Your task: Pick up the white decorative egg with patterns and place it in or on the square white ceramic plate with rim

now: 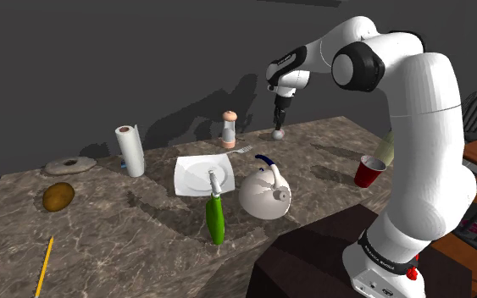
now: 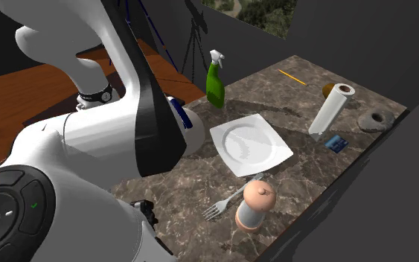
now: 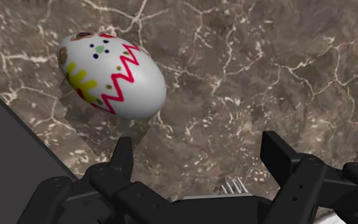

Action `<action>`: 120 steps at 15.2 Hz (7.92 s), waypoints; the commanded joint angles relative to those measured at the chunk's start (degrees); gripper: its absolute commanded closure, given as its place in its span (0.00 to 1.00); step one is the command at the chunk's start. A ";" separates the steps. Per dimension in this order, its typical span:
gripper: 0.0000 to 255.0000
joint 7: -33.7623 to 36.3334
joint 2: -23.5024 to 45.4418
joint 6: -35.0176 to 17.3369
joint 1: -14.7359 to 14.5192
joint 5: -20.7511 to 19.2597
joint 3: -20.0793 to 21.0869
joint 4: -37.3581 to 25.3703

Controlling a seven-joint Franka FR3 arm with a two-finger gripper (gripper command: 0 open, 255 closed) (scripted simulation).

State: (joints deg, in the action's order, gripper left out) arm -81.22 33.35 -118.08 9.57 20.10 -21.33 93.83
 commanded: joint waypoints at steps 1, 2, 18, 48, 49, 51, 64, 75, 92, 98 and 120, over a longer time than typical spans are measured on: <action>0.00 -0.24 0.82 -0.91 0.04 0.39 0.31 0.08; 0.00 -0.35 1.15 -1.50 0.04 0.57 0.43 0.35; 1.00 -0.65 2.05 -2.98 0.06 1.05 0.76 1.00; 1.00 -27.40 13.75 -1.48 9.08 -1.81 5.71 -12.41; 1.00 -27.40 13.75 -1.48 9.08 -1.81 5.71 -12.40; 1.00 -27.40 13.74 -1.49 9.08 -1.81 5.70 -12.39; 1.00 -26.52 9.33 3.29 8.59 -3.00 4.78 -12.86; 1.00 -24.82 4.73 7.25 7.18 -4.19 4.16 -12.42; 1.00 -6.88 -9.16 -3.18 -10.18 -6.34 7.80 9.34; 1.00 0.39 -10.77 -4.96 -15.57 -6.77 9.91 11.66; 1.00 15.74 -4.46 -11.12 -26.62 -6.50 15.34 9.21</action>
State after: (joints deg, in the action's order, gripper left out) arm -65.34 28.45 -128.44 -17.05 13.44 -6.08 102.77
